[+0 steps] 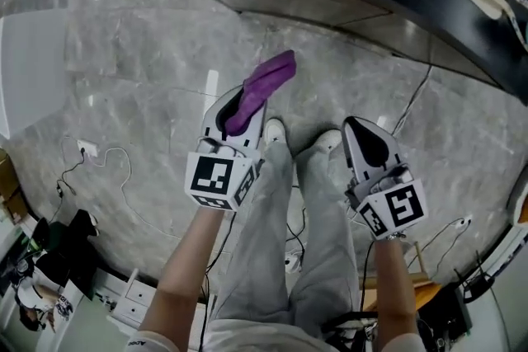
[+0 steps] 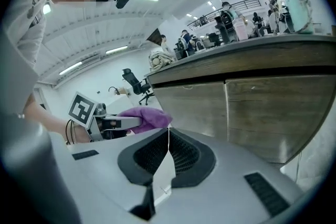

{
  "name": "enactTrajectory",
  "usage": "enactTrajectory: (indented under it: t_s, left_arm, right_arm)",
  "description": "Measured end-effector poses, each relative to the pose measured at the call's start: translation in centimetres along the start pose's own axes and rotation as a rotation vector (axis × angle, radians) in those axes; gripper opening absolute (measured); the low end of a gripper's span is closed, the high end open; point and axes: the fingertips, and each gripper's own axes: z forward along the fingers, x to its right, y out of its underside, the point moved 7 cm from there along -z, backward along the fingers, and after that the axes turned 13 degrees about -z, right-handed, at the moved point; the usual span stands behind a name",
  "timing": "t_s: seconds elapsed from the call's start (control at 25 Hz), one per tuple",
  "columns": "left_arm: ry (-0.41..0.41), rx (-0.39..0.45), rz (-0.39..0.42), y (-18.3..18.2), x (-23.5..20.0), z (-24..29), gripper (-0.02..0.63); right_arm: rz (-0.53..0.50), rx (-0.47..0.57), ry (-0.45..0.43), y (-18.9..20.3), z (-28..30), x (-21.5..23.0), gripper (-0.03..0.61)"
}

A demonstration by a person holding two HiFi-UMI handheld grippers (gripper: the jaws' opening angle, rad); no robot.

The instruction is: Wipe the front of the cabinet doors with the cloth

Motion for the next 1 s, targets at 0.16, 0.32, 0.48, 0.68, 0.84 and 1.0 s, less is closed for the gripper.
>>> enactTrajectory:
  t_s: [0.16, 0.32, 0.48, 0.68, 0.84, 1.0]
  left_arm:
    - [-0.009, -0.012, -0.014, 1.1, 0.5, 0.6, 0.092]
    - [0.003, -0.011, 0.017, 1.6, 4.0, 1.5, 0.094]
    - [0.052, -0.008, 0.062, 0.2, 8.8, 4.0, 0.094]
    - [0.061, 0.046, 0.112, -2.7, 13.5, 8.4, 0.094]
    - [0.095, 0.050, 0.183, -3.2, 14.2, 11.1, 0.094]
    - [0.115, 0.065, 0.190, -4.3, 12.4, 13.1, 0.094]
  right_arm:
    - [-0.010, -0.040, -0.080, 1.8, 1.5, -0.3, 0.026]
    - [-0.045, -0.020, -0.124, 1.4, 0.6, 0.8, 0.026]
    - [-0.001, 0.029, -0.074, 0.8, -2.1, 3.4, 0.027]
    - [0.022, 0.075, 0.004, 1.1, -4.5, 6.5, 0.026]
    - [0.063, 0.088, 0.071, 2.7, -5.3, 7.1, 0.026]
    - [0.081, 0.080, 0.131, 3.8, -5.5, 6.7, 0.026]
